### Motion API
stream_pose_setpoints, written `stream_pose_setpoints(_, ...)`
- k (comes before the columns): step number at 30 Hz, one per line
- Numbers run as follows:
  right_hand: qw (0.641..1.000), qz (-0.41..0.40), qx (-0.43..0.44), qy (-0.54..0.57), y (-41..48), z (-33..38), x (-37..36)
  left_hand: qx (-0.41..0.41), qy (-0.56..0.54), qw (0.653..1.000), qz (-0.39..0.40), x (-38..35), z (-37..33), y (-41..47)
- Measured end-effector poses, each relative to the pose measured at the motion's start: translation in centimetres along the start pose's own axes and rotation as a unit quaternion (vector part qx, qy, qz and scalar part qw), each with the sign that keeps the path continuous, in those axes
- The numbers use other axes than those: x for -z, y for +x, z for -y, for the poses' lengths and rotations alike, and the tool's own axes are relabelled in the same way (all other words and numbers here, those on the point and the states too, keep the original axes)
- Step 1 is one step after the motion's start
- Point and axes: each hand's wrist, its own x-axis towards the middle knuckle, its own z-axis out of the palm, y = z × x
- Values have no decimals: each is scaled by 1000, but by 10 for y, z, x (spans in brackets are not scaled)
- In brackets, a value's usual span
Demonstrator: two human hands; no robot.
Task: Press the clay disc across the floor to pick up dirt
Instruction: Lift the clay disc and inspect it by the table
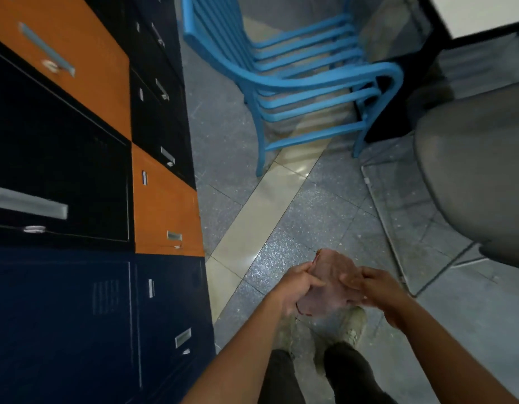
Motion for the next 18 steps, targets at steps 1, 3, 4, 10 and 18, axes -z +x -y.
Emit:
stream_pose_setpoints(1, 1000, -15, 4, 9, -12, 6, 1, -5, 15, 1000, -10, -2, -8, -12)
stream_pose_setpoints(3, 998, -53, 20, 22, -38, 24, 4, -16, 35, 999, -30, -8, -26, -33)
stream_pose_setpoints(4, 998, -60, 29, 22, -47, 31, 4, -20, 42, 998, -40, -11, -35, -41)
stream_pose_setpoints(10, 990, -97, 71, 79, -123, 61, 22, -66, 84, 994, -19, -35, -88, -105)
stream_pose_setpoints(18, 973, -186, 82, 111, -206, 51, 67, -63, 185, 977, 82, -86, -122, -162)
